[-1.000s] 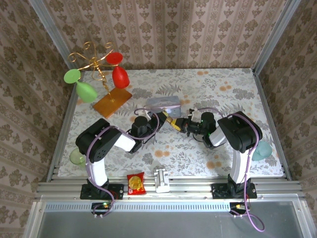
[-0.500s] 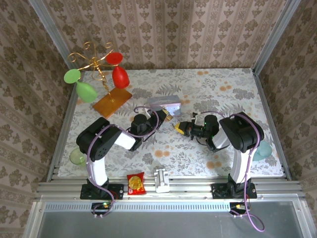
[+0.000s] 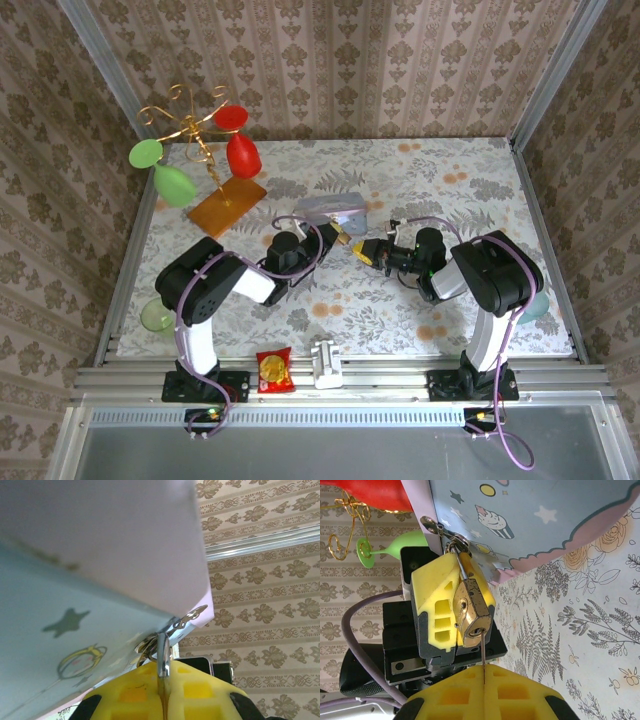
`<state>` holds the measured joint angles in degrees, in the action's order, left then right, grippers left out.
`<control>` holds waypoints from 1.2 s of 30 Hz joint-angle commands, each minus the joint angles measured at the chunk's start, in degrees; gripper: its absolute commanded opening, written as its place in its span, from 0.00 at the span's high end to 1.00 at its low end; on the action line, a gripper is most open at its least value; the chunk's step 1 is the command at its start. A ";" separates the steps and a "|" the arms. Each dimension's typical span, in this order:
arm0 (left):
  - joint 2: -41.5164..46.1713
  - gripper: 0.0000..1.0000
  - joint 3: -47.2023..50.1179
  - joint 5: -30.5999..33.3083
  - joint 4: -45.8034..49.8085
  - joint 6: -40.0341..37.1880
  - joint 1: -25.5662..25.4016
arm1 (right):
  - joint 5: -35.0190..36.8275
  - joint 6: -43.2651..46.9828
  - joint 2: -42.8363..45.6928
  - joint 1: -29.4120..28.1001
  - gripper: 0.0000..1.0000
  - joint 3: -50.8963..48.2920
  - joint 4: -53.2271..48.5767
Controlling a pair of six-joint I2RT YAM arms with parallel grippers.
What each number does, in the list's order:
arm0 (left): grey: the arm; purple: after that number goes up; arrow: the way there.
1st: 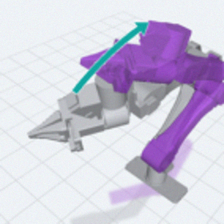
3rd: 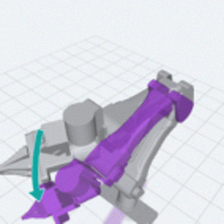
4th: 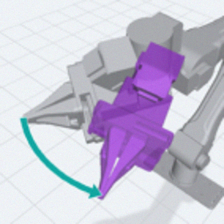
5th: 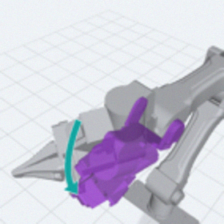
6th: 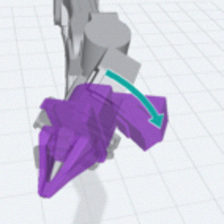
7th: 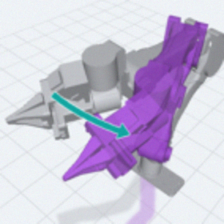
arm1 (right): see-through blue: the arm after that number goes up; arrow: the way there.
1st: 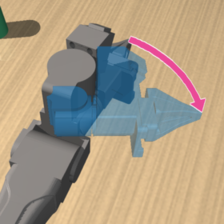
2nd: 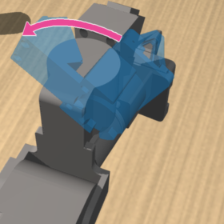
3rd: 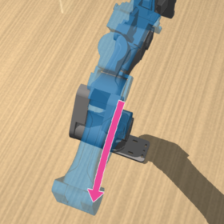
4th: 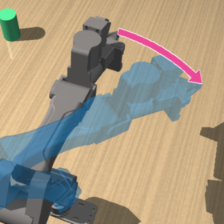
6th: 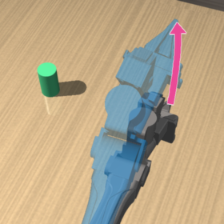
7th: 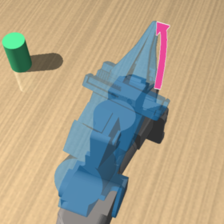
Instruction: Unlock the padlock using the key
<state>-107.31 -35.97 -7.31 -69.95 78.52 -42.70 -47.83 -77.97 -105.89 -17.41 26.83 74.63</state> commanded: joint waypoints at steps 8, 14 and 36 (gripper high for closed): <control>0.08 1.00 -1.70 -0.96 -4.89 1.69 -2.56 | -0.36 1.16 -0.51 0.48 1.00 1.62 1.03; 0.43 1.00 -0.95 -1.32 -5.01 3.13 -3.52 | -1.51 1.08 -0.55 2.65 1.00 2.07 1.00; -1.05 1.00 -3.67 -1.00 -5.28 4.80 -5.35 | 0.52 0.28 -2.53 2.93 1.00 1.04 1.08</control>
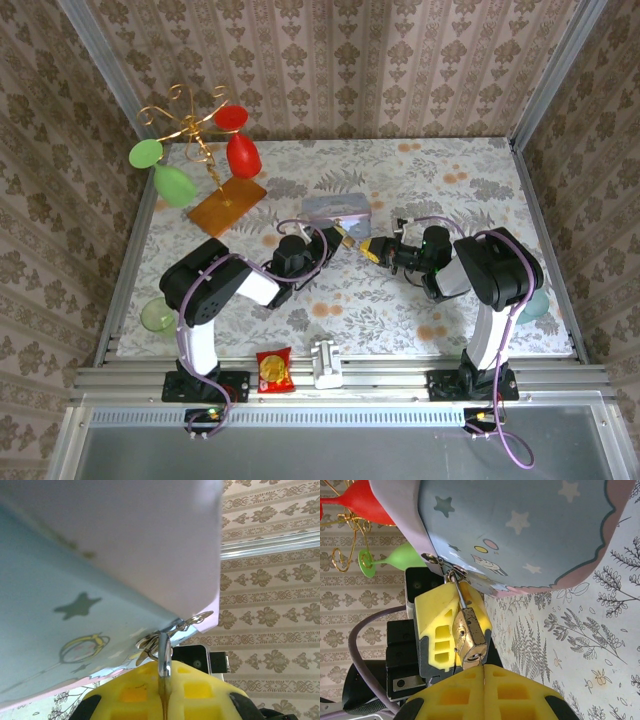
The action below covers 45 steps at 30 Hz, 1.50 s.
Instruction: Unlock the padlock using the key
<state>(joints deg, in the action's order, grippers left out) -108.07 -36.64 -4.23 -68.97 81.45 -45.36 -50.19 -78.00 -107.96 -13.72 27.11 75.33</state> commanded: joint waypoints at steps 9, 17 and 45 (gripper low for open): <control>0.34 1.00 -3.25 -2.74 -6.18 2.39 -2.77 | 7.94 0.56 3.52 -1.35 1.00 -3.14 0.48; 0.21 1.00 -4.69 -1.40 -6.27 3.52 -2.98 | 9.34 -0.52 7.39 -1.32 1.00 -4.33 0.51; -0.36 1.00 -5.83 -1.34 -6.26 3.90 -2.79 | 8.89 0.59 9.90 -1.00 1.00 -5.62 0.57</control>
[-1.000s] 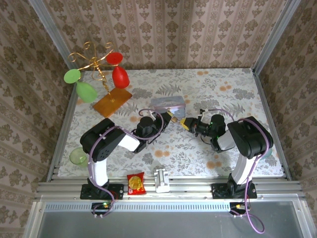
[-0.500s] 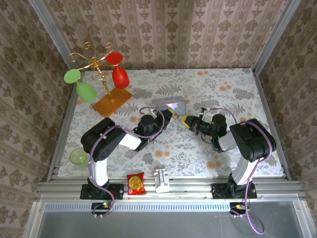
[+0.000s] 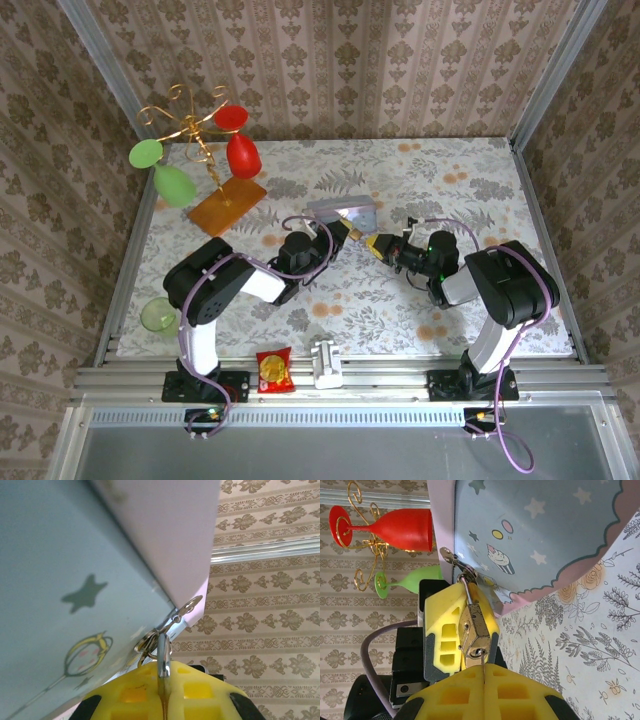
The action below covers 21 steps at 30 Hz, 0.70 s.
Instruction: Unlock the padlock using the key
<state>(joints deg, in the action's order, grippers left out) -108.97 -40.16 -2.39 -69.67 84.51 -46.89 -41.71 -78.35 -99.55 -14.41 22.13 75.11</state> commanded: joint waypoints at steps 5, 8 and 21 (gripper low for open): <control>-0.63 1.00 -2.29 -2.98 -5.58 1.45 -1.52 | 0.14 0.56 2.73 -0.09 1.00 -0.60 0.70; -0.63 1.00 -2.28 -3.13 -5.64 1.62 -1.23 | 0.23 0.64 2.43 -0.08 1.00 -0.90 0.65; -0.18 1.00 -1.56 -3.38 -5.65 1.66 -1.62 | -0.30 0.30 2.71 1.40 1.00 0.11 0.73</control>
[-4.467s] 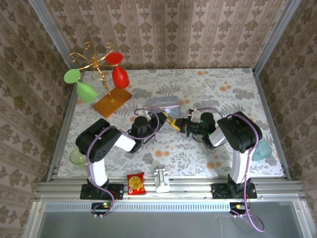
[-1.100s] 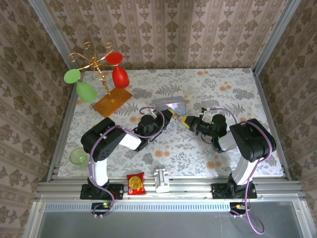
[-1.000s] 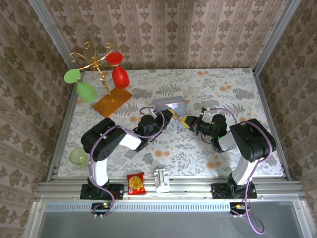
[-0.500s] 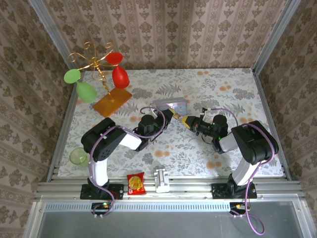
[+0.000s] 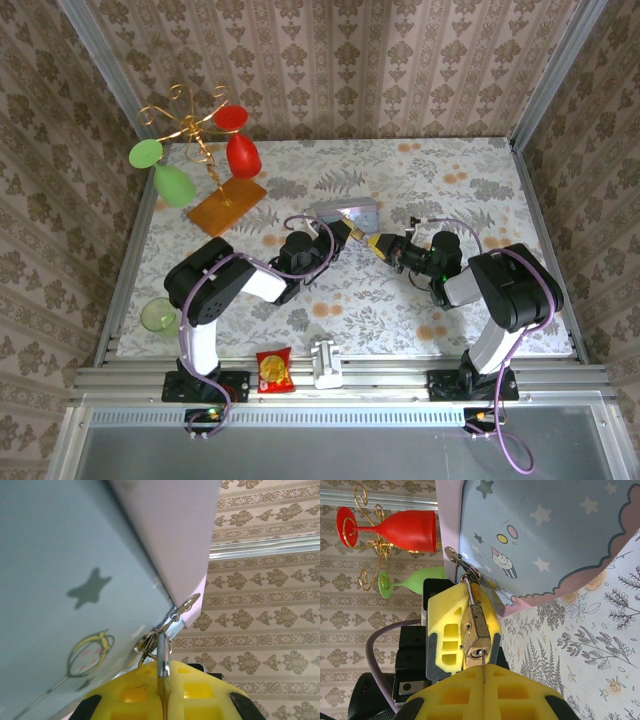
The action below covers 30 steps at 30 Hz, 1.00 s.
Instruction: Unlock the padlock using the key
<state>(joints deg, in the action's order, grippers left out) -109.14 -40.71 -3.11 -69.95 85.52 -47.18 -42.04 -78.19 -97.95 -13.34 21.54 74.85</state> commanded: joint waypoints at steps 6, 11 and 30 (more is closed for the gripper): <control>-0.64 1.00 -1.30 -2.69 -5.43 0.88 -1.40 | -0.22 0.00 1.73 0.28 1.00 0.86 0.91; -1.41 1.00 -1.65 -2.69 -5.45 1.14 -1.42 | -0.07 0.19 1.90 0.34 1.00 0.76 0.92; 1.11 1.00 -3.36 -3.74 -5.63 3.24 -3.03 | 0.54 -0.55 -1.91 0.37 1.00 4.02 1.07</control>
<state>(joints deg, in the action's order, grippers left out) -110.21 -41.58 -1.96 -71.16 87.24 -47.40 -42.30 -78.39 -98.67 -12.75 23.27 74.67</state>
